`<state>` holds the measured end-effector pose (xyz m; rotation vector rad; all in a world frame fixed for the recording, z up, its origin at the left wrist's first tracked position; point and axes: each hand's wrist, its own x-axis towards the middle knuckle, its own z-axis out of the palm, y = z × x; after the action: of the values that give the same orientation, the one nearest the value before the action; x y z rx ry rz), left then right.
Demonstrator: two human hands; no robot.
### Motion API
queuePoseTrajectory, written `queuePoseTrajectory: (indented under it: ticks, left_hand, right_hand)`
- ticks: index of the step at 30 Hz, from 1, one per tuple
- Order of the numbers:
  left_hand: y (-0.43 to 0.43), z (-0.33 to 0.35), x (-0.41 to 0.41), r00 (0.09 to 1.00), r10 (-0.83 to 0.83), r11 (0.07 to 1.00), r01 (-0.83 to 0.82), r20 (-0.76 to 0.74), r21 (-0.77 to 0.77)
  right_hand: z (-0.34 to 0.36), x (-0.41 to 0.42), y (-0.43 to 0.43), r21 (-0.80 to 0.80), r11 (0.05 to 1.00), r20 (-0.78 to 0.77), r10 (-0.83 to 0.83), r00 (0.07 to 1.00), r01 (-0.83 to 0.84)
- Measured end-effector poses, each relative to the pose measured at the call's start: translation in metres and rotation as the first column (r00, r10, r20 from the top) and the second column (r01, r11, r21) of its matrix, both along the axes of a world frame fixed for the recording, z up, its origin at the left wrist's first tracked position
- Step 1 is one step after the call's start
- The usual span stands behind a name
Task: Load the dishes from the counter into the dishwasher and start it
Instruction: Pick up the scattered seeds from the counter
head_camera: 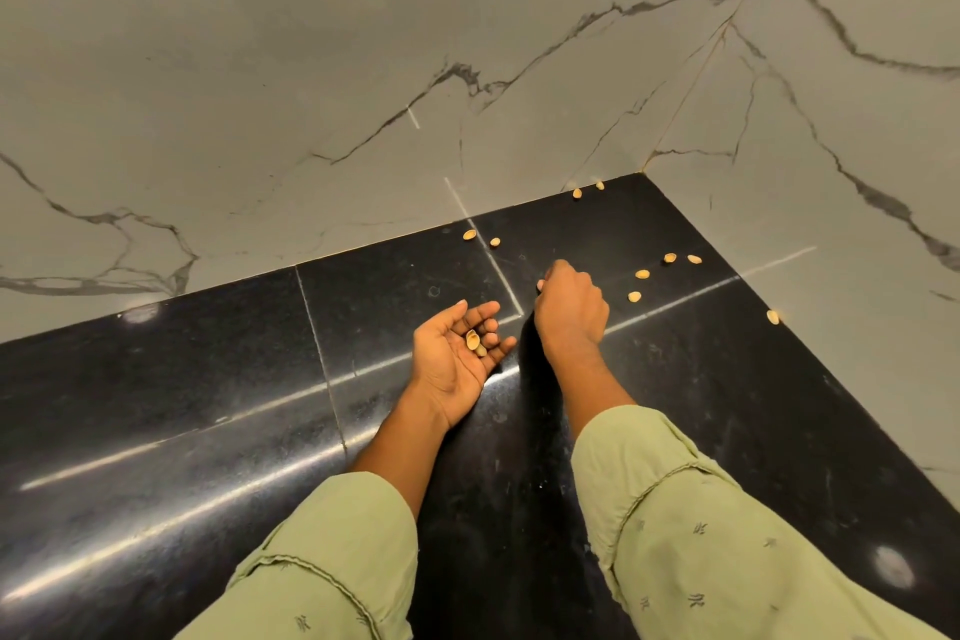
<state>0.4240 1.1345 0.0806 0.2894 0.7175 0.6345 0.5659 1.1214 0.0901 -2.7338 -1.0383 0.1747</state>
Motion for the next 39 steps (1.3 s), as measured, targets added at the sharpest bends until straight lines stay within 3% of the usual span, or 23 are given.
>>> queuePoseTrajectory:
  ticks: [14, 24, 31, 39]
  left_hand:
    - [-0.001, 0.001, 0.001, 1.000, -0.013, 1.000, 0.013, -0.021, 0.014]
    - [-0.001, 0.002, 0.003, 0.999, 0.001, 1.000, 0.000, -0.042, 0.016]
    - [-0.002, 0.003, 0.004, 0.998, 0.008, 1.000, -0.006, -0.065, 0.030]
    - [-0.002, 0.002, 0.004, 0.997, 0.007, 0.999, -0.003, -0.082, 0.042]
  right_hand:
    - [0.003, 0.010, -0.003, -0.092, 0.991, 0.117, 0.110, 0.987, -0.099]
    - [0.020, 0.008, 0.005, -0.320, 0.924, 0.099, 0.253, 0.962, -0.210]
    - [0.002, 0.000, -0.005, -0.218, 0.957, 0.093, 0.214, 0.972, -0.190]
    - [-0.006, -0.004, -0.010, -0.218, 0.952, 0.150, 0.249, 0.957, -0.213]
